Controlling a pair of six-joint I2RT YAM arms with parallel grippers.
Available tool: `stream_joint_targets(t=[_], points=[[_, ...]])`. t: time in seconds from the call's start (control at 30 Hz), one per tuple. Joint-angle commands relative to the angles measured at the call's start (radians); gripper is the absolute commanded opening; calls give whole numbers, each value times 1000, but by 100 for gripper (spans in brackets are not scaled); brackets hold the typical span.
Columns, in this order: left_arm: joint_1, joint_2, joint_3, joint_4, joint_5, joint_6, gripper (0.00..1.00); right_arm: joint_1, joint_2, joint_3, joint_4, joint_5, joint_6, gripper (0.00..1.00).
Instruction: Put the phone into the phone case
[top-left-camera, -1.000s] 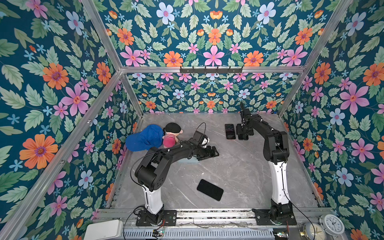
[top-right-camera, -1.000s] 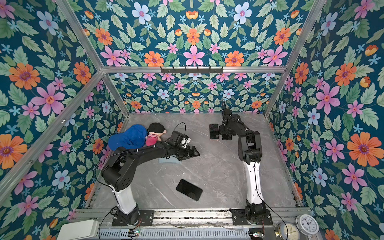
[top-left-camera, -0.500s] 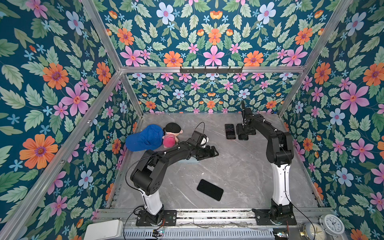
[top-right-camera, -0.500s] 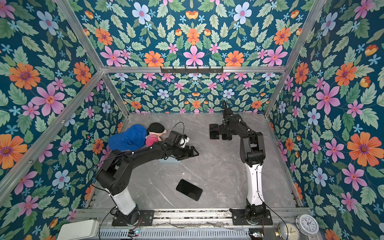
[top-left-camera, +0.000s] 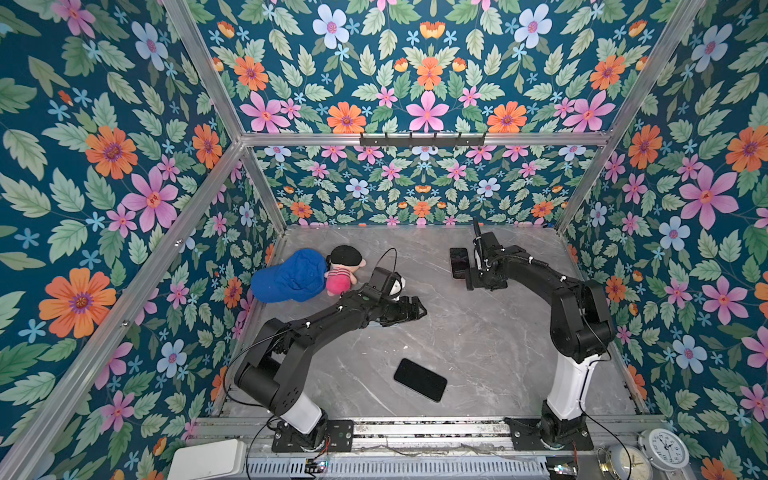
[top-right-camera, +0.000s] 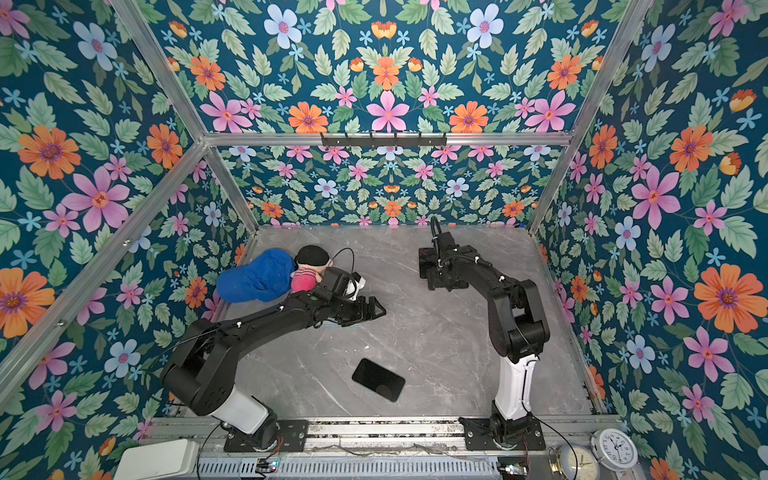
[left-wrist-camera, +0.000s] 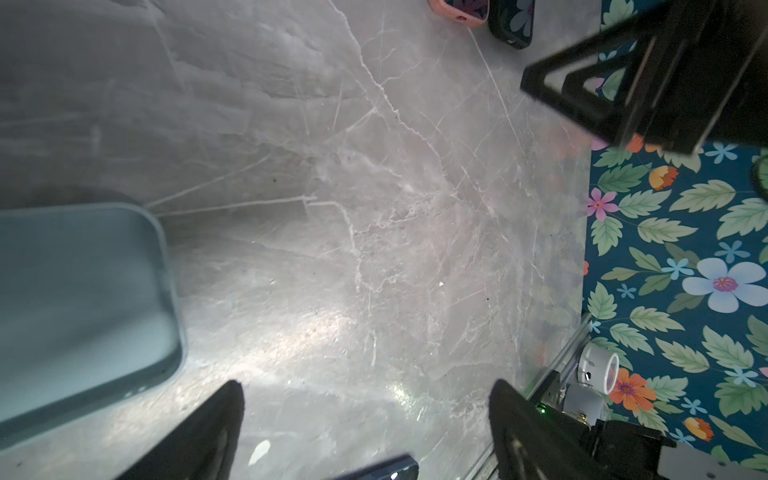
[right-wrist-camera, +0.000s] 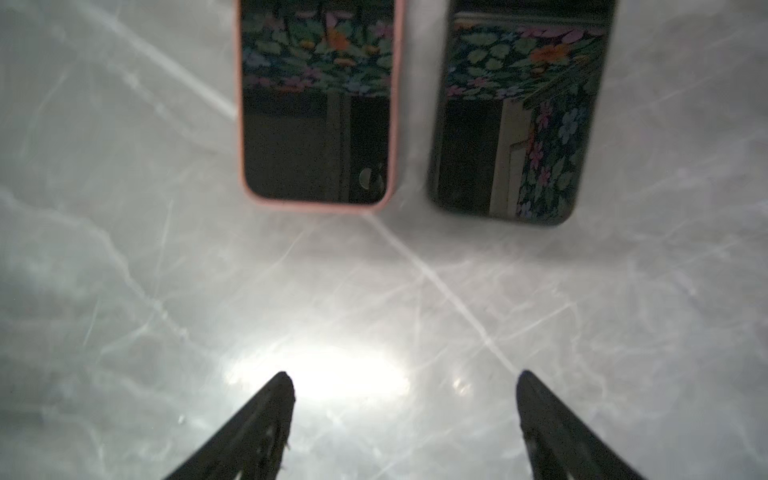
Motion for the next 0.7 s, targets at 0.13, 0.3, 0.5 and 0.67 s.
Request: stream_joint_targets(t=[0.13,0.3,0.5,0.67], points=[[104,-176,-137,-66,-56,-10,94,190,-118,-148,24,-17,35,82],[216,-273,-209,-114,-73,1,94,286,-119,-168,76,-88,19,81],[320,-277,-250,-132,-73,37,94,366,-88,-155,143,-136,-3,80],[376,-263,-271,-106,-58,55,94,410,-60,-149,175,-162,-5,79]])
